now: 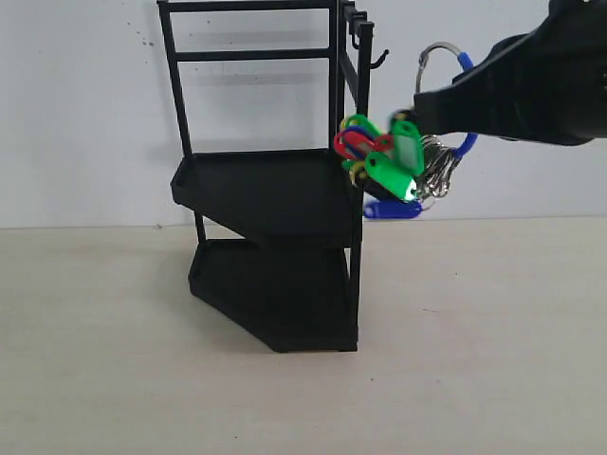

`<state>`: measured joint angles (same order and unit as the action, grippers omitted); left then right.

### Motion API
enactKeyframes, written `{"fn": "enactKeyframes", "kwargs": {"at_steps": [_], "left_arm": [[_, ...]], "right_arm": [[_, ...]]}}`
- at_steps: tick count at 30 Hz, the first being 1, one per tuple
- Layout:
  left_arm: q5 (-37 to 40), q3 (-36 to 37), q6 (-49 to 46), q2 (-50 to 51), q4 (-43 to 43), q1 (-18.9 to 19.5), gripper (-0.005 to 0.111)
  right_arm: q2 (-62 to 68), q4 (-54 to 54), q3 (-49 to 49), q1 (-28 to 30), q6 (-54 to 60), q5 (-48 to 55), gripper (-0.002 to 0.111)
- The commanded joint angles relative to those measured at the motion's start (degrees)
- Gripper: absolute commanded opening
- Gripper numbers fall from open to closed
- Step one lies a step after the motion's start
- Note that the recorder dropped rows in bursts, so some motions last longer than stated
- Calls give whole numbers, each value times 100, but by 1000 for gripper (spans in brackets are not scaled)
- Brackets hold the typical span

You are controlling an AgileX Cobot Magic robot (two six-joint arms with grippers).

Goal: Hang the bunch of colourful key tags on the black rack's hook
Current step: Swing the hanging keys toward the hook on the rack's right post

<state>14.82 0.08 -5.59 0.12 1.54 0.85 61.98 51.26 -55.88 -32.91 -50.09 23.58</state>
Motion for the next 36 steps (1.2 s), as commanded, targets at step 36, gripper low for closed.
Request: {"fn": "enactKeyframes", "kwargs": {"at_steps": [36], "left_arm": [[-24, -8, 4, -12, -20, -7, 4]], "right_arm": [[-141, -465, -323, 377, 840, 498, 0]]}}
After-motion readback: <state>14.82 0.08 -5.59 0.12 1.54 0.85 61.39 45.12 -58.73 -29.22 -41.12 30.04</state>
